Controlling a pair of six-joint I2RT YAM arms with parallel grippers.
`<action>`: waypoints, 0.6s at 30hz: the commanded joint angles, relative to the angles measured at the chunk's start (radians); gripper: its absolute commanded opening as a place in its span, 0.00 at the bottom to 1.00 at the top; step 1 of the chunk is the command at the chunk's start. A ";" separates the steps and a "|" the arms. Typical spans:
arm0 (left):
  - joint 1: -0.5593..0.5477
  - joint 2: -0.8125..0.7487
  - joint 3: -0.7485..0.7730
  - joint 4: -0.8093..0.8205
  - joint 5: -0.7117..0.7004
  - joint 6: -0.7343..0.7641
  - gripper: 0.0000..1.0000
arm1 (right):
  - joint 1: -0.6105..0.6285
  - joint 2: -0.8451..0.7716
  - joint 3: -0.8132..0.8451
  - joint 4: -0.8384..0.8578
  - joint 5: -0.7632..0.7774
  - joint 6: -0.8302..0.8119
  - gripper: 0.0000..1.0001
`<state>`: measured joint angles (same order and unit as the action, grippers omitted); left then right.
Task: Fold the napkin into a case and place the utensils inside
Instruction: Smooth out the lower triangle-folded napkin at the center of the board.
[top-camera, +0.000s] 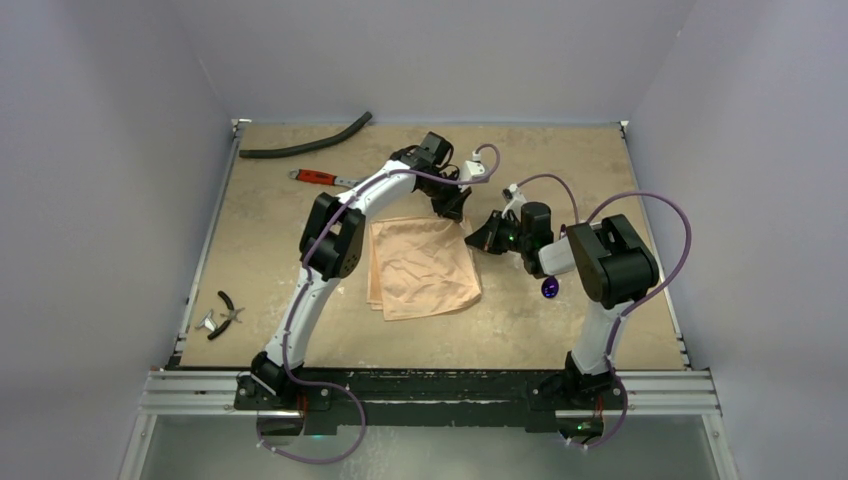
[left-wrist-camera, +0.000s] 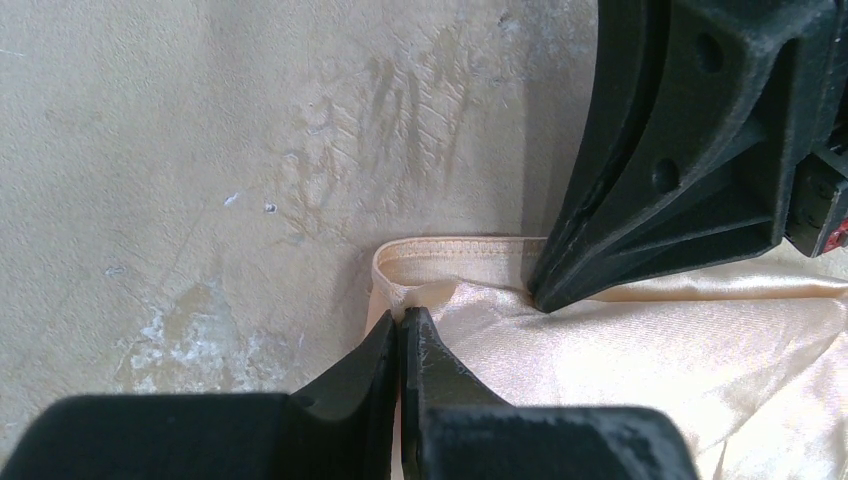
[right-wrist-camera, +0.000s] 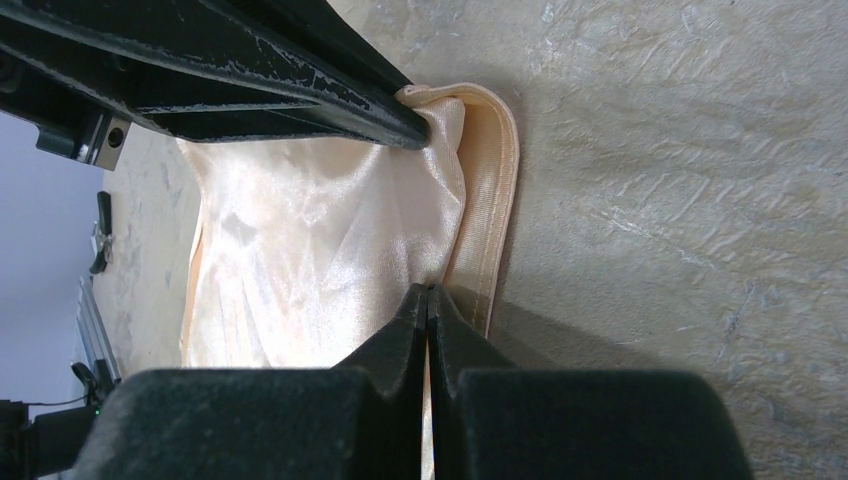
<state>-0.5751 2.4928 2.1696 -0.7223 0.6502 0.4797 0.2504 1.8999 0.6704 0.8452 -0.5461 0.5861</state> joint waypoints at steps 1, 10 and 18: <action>0.010 -0.073 0.036 0.043 0.025 -0.038 0.00 | 0.005 -0.006 -0.030 -0.054 -0.003 -0.034 0.00; 0.030 -0.083 0.037 0.047 0.059 -0.061 0.00 | 0.007 -0.004 -0.040 -0.051 -0.008 -0.040 0.00; 0.049 -0.147 -0.012 0.038 0.094 -0.057 0.00 | 0.006 0.004 -0.039 -0.046 -0.009 -0.045 0.00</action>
<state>-0.5404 2.4706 2.1689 -0.7208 0.6949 0.4290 0.2504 1.8977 0.6559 0.8658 -0.5476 0.5789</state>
